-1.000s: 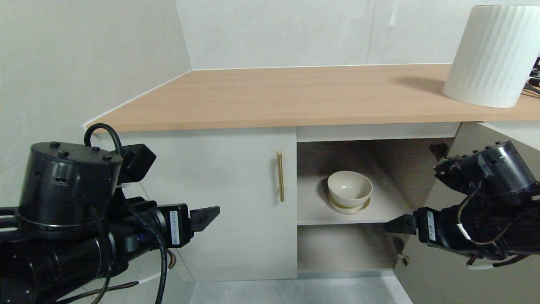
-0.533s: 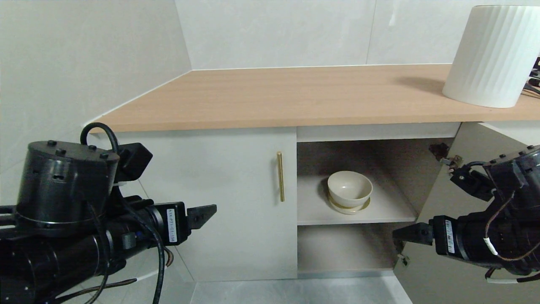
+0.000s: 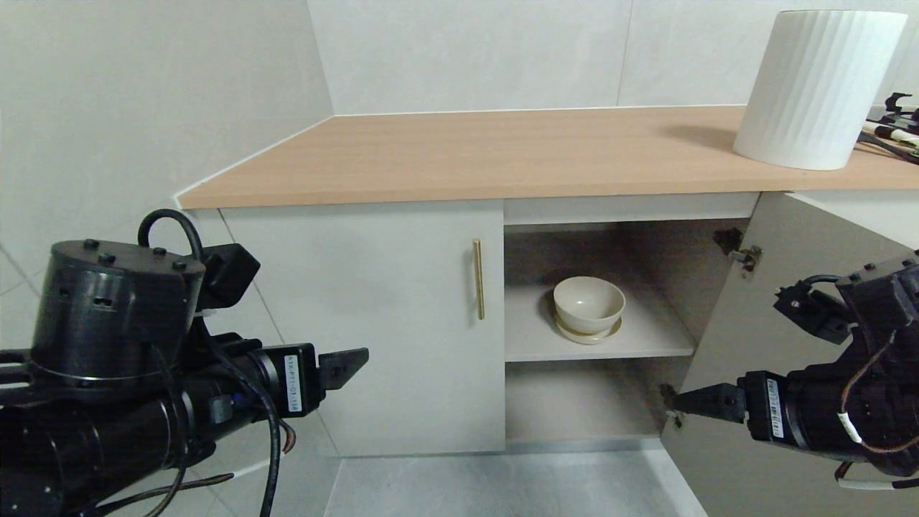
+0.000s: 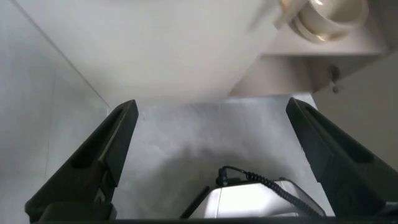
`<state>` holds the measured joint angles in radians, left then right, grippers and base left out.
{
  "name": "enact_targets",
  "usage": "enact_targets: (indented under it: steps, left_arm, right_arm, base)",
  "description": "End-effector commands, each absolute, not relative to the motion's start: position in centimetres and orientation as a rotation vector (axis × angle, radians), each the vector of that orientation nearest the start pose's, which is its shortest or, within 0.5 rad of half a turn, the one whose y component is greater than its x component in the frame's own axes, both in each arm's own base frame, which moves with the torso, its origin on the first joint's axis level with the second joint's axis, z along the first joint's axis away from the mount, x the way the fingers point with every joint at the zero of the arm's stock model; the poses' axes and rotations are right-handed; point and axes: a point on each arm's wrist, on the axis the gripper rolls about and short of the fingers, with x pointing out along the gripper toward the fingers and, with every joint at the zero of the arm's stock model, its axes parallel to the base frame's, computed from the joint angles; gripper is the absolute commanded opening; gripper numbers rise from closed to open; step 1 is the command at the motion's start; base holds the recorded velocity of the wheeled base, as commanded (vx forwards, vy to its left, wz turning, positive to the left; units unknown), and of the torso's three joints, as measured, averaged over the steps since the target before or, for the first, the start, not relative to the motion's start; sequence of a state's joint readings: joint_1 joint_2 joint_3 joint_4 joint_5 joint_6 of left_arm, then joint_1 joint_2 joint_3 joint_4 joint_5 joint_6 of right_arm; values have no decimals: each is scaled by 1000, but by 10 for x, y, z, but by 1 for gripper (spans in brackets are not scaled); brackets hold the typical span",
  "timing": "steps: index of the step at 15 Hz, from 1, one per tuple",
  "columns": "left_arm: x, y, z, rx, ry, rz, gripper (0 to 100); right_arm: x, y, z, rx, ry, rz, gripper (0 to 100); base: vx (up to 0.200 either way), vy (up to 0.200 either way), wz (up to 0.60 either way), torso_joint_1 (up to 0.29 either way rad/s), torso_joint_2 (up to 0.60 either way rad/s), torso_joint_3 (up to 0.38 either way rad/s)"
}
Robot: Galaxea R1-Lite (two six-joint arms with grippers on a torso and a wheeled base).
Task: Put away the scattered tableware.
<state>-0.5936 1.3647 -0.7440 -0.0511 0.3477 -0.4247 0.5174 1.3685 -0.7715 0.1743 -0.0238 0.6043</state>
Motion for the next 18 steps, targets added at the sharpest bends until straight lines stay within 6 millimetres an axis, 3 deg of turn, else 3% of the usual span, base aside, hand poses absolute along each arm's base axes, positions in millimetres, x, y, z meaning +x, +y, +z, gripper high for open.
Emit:
enact_targets:
  steps: [1,9,18]
  left_arm:
    - [179,-111,198,-153,549,-125,100]
    - [178,-112,198,-149,551,-133,100]
    - [178,-113,197,-145,554,-131,100]
  right_arm:
    - [174,99,187,356,858,226,100]
    - [173,98,188,357,854,229,100]
    - [164,93,196,355,832,232,100]
  base:
    - [-200,0,0,-2,-2,2]
    - [-200,0,0,4,1,8]
    - [0,0,0,0,0,0]
